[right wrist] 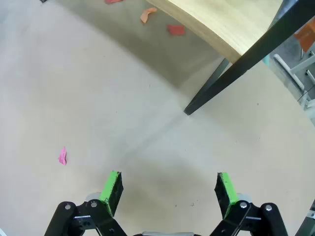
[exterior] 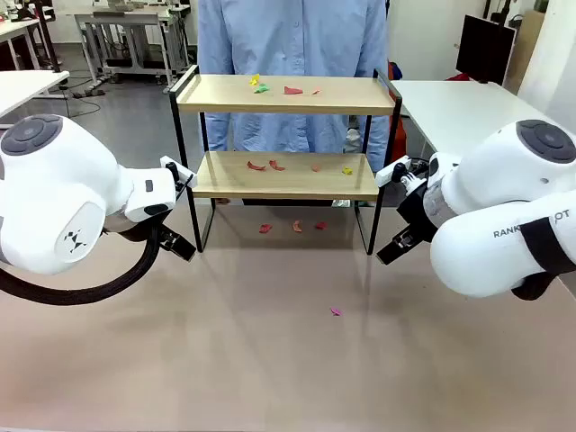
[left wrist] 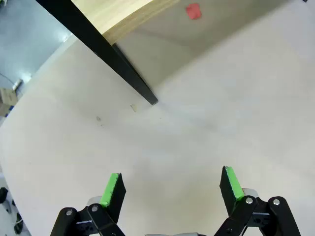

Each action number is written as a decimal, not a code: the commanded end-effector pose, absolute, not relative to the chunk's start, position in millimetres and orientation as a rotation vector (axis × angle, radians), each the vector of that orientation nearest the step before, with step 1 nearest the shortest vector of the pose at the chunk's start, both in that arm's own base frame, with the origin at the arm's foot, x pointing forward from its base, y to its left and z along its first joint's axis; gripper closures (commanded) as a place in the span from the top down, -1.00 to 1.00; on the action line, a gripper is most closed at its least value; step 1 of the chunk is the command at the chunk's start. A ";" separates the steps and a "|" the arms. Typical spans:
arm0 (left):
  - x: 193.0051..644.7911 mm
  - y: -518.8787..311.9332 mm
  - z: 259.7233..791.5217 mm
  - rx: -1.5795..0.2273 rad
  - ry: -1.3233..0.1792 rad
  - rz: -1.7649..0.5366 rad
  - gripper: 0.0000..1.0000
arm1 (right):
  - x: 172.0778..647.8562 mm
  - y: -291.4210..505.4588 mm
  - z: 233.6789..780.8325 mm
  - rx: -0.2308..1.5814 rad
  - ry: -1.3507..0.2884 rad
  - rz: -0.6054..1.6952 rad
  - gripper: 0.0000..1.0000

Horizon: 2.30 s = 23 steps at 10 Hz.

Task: Clean the shelf.
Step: Pick up the Duster handed by the human.

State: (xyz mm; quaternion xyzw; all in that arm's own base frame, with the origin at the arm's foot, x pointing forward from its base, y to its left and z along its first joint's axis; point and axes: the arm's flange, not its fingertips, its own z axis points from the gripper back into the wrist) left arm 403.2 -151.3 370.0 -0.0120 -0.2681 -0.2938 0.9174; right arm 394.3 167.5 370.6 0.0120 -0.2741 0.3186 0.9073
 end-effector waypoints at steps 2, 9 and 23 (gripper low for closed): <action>403.2 -151.3 370.2 -0.025 -0.552 -0.604 1.00 | 394.3 167.5 370.6 0.025 -0.566 0.658 1.00; 403.2 -151.3 370.2 -0.025 -0.552 -0.604 1.00 | 394.3 167.5 370.6 0.025 -0.566 0.658 1.00; 498.3 42.7 452.9 -0.619 -0.827 -1.213 1.00 | 492.4 -38.3 449.7 0.536 -0.848 1.085 1.00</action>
